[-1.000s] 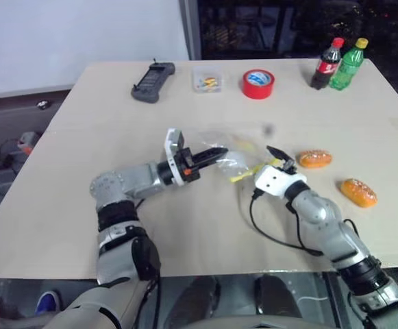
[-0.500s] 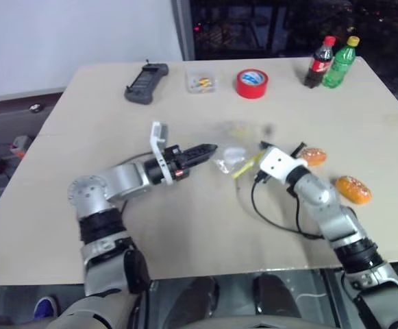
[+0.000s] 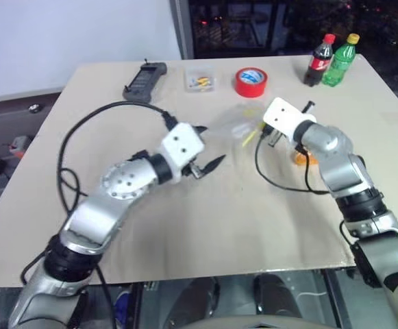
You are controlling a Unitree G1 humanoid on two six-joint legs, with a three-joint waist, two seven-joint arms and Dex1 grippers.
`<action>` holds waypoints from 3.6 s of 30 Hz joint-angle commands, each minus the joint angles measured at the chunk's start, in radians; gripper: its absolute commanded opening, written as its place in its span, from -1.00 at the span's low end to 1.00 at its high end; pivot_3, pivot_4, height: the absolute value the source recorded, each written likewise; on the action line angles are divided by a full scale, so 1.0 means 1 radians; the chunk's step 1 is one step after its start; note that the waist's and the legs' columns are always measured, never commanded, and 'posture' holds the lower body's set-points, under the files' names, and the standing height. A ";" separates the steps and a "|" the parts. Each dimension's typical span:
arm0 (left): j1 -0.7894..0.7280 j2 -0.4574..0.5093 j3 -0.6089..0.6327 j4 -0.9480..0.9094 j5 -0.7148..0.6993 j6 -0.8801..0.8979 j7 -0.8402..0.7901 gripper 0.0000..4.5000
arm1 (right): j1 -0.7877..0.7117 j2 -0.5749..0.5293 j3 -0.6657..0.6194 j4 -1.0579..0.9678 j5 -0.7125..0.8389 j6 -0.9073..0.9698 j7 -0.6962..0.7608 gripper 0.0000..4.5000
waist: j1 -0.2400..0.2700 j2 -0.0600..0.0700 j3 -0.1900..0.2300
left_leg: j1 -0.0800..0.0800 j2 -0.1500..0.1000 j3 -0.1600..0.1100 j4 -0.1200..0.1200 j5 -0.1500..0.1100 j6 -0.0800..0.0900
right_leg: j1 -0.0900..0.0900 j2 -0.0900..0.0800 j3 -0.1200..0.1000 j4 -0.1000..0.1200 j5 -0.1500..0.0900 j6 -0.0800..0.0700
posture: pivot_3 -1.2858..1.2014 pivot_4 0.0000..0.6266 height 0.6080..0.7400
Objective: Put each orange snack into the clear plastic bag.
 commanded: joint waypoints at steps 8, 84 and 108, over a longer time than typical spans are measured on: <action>-0.076 -0.126 -0.126 0.018 0.284 0.003 0.043 0.75 | -0.039 0.029 0.037 -0.028 -0.034 0.063 0.013 -1.00 | -0.004 0.000 0.000 | -0.004 0.000 0.001 0.001 0.000 0.000 | -0.006 0.000 0.001 0.003 0.000 0.000 | 0.03 -0.52 1.00; 0.032 -0.159 0.212 0.597 -0.032 -0.743 -0.498 -1.00 | 0.246 0.330 -0.302 -0.713 0.687 0.848 -0.168 -0.94 | -0.031 0.001 -0.001 | -0.012 0.000 -0.002 0.008 0.000 0.000 | -0.011 -0.001 -0.002 0.006 0.002 -0.001 | 0.03 -0.52 1.00; 0.089 -0.134 0.192 0.579 -0.059 -0.810 -0.634 -1.00 | 0.246 0.598 -0.487 -0.371 0.889 0.784 -0.330 -0.94 | -0.036 0.002 -0.001 | -0.010 0.001 -0.001 0.007 0.000 0.000 | -0.011 0.000 0.000 0.007 0.002 -0.002 | 0.03 -0.52 1.00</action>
